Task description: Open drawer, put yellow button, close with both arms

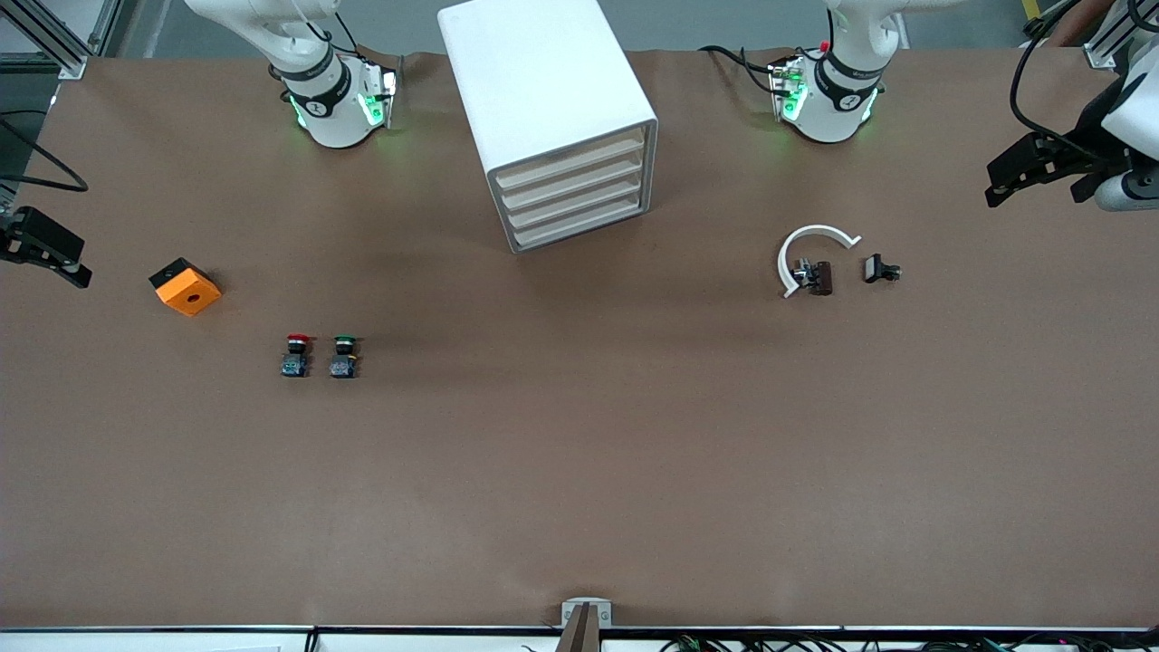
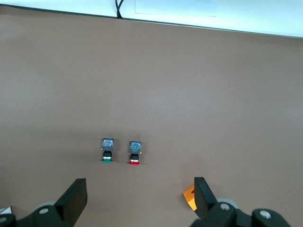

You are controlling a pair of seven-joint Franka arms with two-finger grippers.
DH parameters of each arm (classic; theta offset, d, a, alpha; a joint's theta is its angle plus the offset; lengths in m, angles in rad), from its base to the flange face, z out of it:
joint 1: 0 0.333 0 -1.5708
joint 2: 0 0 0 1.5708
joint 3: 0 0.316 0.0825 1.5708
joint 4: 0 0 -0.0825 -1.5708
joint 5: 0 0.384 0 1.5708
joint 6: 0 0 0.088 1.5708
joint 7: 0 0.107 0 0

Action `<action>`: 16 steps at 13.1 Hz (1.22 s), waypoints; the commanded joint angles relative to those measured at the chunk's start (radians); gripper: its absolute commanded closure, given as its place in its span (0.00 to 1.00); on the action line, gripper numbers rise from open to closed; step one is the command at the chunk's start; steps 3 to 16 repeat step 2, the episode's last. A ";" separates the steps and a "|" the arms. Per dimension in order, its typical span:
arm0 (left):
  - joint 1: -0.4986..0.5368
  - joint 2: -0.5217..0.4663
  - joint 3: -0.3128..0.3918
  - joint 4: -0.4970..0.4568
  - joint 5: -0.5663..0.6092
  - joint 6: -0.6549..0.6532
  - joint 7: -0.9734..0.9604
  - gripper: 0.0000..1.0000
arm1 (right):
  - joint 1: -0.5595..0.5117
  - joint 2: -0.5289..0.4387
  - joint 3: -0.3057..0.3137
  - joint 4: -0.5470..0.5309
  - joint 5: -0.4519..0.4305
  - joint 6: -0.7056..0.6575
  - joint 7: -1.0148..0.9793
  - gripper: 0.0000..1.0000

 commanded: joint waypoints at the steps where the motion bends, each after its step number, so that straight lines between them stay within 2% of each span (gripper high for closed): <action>1: 0.006 0.001 0.003 0.021 -0.011 -0.004 0.025 0.00 | 0.002 0.012 0.003 0.028 -0.024 -0.018 0.000 0.00; 16: 0.006 0.001 0.005 0.021 -0.011 -0.002 0.025 0.00 | 0.002 0.012 0.003 0.028 -0.022 -0.018 0.000 0.00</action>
